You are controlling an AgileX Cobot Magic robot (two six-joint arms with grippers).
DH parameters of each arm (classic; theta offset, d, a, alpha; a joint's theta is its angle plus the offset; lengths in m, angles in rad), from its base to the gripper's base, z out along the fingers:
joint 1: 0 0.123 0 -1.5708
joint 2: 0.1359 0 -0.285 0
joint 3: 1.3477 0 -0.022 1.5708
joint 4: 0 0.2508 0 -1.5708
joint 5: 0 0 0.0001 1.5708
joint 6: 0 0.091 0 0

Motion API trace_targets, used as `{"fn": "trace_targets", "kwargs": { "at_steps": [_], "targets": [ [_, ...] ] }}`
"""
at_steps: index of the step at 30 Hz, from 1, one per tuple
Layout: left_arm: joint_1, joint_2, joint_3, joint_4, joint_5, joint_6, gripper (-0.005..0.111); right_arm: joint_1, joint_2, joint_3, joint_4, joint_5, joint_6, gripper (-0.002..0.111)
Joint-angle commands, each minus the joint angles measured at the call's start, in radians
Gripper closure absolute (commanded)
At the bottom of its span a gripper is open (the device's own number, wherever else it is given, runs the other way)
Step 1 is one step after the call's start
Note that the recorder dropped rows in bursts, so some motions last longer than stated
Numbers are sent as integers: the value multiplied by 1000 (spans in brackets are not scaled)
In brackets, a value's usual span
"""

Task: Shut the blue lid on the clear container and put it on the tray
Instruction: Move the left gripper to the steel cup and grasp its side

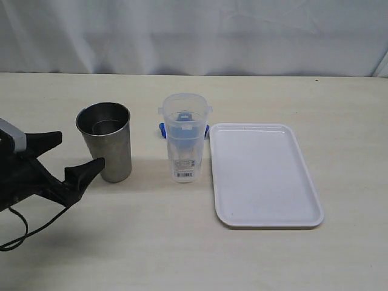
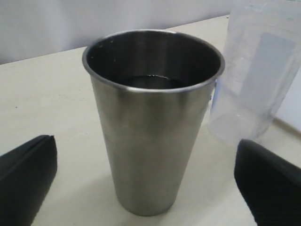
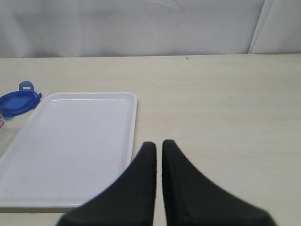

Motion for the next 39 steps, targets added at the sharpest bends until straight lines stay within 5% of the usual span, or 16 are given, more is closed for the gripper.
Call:
{"fn": "trace_targets", "kwargs": {
  "at_steps": [1, 16, 39],
  "targets": [
    [-8, 54, -44, 70, -4, -21, 11, -1, -4, 2, 2, 1, 0, 104],
    [-8, 218, -181, 107, -46, -19, 11, -1, -4, 2, 2, 1, 0, 104],
    [-8, 222, -246, 133, -46, -23, 11, -1, -4, 2, 2, 1, 0, 104]
  ]
}}
